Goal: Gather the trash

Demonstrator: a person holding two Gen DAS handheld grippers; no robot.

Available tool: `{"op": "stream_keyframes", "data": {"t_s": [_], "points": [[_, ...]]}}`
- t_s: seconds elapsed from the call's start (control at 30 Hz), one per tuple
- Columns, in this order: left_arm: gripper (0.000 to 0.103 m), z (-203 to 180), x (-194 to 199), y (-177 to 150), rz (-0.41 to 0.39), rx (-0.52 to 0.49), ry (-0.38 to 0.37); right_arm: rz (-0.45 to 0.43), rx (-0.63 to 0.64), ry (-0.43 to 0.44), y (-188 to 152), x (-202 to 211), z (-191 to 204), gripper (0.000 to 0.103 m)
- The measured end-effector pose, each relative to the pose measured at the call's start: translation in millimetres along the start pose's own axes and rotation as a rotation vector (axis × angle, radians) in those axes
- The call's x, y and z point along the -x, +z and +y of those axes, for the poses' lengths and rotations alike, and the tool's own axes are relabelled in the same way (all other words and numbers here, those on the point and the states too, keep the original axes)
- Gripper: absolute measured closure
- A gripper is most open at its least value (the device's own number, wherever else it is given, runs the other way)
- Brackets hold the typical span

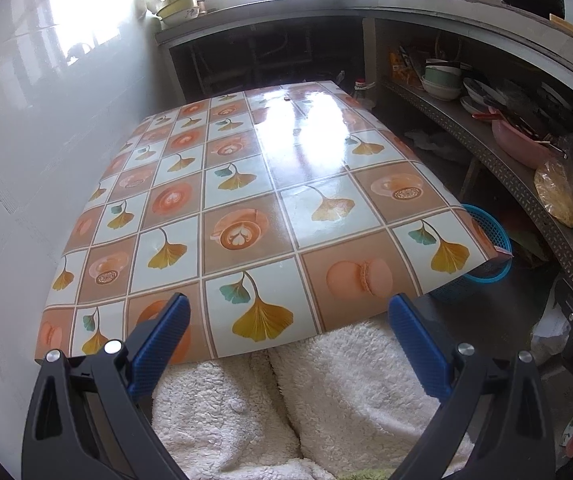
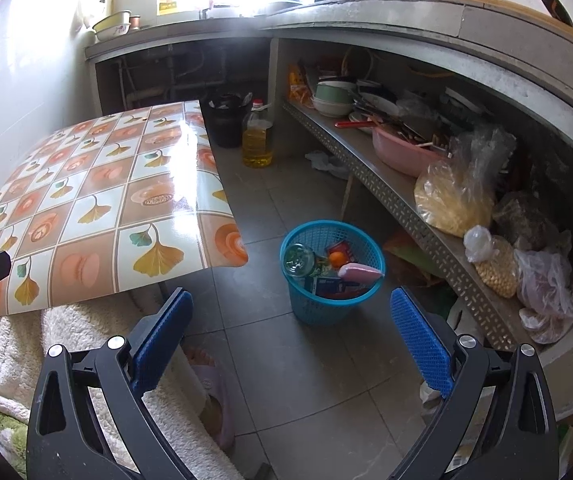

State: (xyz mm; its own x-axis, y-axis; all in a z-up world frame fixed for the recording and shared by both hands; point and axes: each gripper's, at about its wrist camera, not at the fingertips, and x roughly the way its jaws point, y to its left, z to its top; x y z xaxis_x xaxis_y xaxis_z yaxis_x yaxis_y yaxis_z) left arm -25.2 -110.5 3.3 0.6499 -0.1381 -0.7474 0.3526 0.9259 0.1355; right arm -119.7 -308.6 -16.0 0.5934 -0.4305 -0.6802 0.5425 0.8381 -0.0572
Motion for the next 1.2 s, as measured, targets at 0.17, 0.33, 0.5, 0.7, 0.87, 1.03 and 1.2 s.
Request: {"op": "stream_keyframes", "data": {"t_s": [0.17, 0.33, 0.5, 0.7, 0.87, 1.03, 1.2], "points": [[0.006, 0.1, 0.9, -0.5, -0.004, -0.003, -0.008, -0.002, 0.000, -0.001, 0.0, 0.3, 0.4, 0.008], [0.006, -0.1, 1.6, -0.8, -0.005, -0.004, -0.010, -0.003, 0.002, -0.003, 0.2, 0.7, 0.1, 0.008], [0.006, 0.5, 1.7, -1.0, -0.008, -0.004, -0.009, -0.003, 0.004, -0.002, 1.0, 0.4, -0.7, 0.008], [0.006, 1.1, 2.0, -0.6, -0.009, -0.002, -0.008, -0.005, 0.004, -0.003, 0.4, 0.6, -0.6, 0.008], [0.006, 1.1, 1.9, -0.8, -0.009, -0.004, -0.009, -0.004, 0.004, -0.003, 0.2, 0.3, -1.1, 0.008], [0.006, 1.1, 1.8, -0.7, -0.008, -0.004, -0.008, -0.003, 0.006, -0.003, 0.1, -0.1, -1.7, 0.008], [0.006, 1.1, 1.7, -0.7, -0.007, -0.004, -0.008, -0.005, 0.006, -0.003, 1.1, 0.3, -2.9, 0.008]]}}
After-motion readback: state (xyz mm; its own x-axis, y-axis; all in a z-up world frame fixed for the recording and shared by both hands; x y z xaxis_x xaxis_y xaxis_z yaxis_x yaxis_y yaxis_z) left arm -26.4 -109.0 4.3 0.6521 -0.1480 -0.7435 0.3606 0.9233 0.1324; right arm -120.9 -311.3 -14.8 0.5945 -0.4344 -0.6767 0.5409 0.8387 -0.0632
